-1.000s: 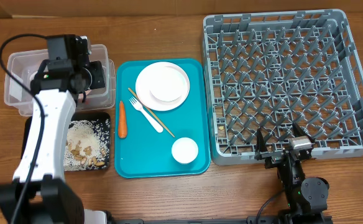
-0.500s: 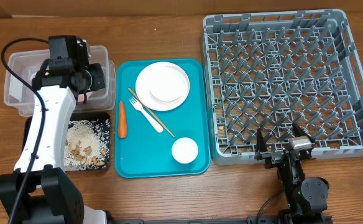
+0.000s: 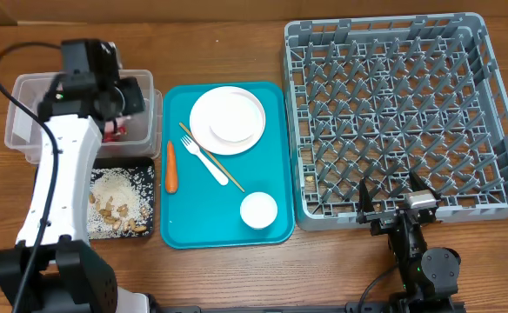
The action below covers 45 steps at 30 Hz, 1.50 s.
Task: Sort waste into correct bins and load items into the dishwasher
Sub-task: 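Carry the emptied bowl with the left gripper back onto the teal tray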
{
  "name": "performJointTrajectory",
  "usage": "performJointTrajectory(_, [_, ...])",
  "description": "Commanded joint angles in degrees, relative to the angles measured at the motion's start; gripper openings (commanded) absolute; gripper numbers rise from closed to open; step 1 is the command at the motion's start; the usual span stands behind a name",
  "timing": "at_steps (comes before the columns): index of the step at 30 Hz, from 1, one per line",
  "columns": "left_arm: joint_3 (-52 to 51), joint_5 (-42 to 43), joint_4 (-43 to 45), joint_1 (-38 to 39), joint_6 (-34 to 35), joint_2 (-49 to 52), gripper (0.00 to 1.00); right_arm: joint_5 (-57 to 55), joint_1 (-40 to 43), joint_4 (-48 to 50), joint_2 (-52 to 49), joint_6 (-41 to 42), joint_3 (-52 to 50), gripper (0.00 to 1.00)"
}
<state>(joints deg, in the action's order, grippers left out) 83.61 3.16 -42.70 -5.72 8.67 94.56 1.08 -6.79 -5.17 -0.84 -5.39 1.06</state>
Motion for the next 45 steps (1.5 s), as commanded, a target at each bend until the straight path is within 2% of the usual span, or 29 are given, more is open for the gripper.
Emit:
performJointTrajectory(1, [7.67, 4.22, -3.45, 0.46, 0.46, -4.07, 0.04, -0.13, 0.15, 0.35, 0.57, -0.24, -0.61, 1.0])
performJointTrajectory(7, [10.51, 10.38, -16.44, 4.57, 3.04, -7.39, 0.04, -0.11, 0.15, 0.35, 0.57, -0.24, -0.61, 1.0])
performJointTrajectory(11, [8.63, 8.46, -26.67, 9.77, 3.28, -7.08, 0.04, -0.11, 0.15, 0.35, 0.57, -0.24, -0.61, 1.0])
performJointTrajectory(14, [3.91, 8.13, -30.56, 13.94, 3.85, -7.08, 0.04, -0.11, 0.15, 0.35, 0.57, -0.24, -0.61, 1.0])
performJointTrajectory(21, [-5.57, 8.26, -30.14, 22.08, 4.92, -7.08, 0.04, -0.11, 0.15, 0.35, 0.57, -0.24, -0.61, 1.0])
performJointTrajectory(25, [-9.64, 8.17, -26.69, 26.21, 7.06, -7.08, 0.04, -0.11, 0.15, 0.35, 0.57, -0.24, -0.61, 1.0])
performJointTrajectory(29, [-12.39, 3.78, -24.55, 28.94, 11.17, -7.08, 0.04, -0.13, 0.15, 0.35, 0.57, -0.24, -0.61, 1.0])
performJointTrajectory(32, [-14.29, 1.27, -22.82, 30.27, 13.25, -7.08, 0.04, -0.13, 0.15, 0.35, 0.57, -0.24, -0.61, 1.0])
performJointTrajectory(45, [-21.55, 0.9, -14.19, 31.41, 15.21, -6.93, 0.04, -0.11, 0.15, 0.35, 0.57, -0.24, -0.61, 1.0])
